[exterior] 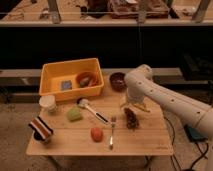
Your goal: Place grapes in paper cup
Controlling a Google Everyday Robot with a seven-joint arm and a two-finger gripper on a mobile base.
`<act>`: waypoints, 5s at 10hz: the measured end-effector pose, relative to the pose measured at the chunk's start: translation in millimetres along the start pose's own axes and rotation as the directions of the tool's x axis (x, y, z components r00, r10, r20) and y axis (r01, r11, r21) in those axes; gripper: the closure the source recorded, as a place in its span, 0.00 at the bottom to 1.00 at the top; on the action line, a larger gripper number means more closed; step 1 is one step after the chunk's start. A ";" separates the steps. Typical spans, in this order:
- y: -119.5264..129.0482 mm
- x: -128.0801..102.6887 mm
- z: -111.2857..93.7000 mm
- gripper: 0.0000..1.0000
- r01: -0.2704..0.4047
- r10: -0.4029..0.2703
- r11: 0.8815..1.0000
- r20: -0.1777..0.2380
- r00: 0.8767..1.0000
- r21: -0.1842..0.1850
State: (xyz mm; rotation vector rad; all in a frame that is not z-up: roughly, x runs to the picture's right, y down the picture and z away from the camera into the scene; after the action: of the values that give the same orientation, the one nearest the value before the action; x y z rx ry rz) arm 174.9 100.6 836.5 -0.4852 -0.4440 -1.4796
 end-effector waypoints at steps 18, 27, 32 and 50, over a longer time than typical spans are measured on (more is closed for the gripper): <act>-0.3 -23.4 49.5 0.37 0.044 -0.044 0.999 0.116 0.992 -0.003; -18.0 -33.2 67.8 0.78 0.110 -0.112 0.994 0.166 0.980 0.024; -10.4 -28.4 55.0 0.93 0.092 -0.098 0.995 0.155 0.983 0.048; -283.0 78.0 -164.0 0.93 0.602 -0.571 0.778 -0.195 0.797 0.183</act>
State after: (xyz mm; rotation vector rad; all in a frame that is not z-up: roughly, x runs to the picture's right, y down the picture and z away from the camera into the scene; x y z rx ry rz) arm -106.4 -64.6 754.9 -0.0440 -0.7032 -2.0186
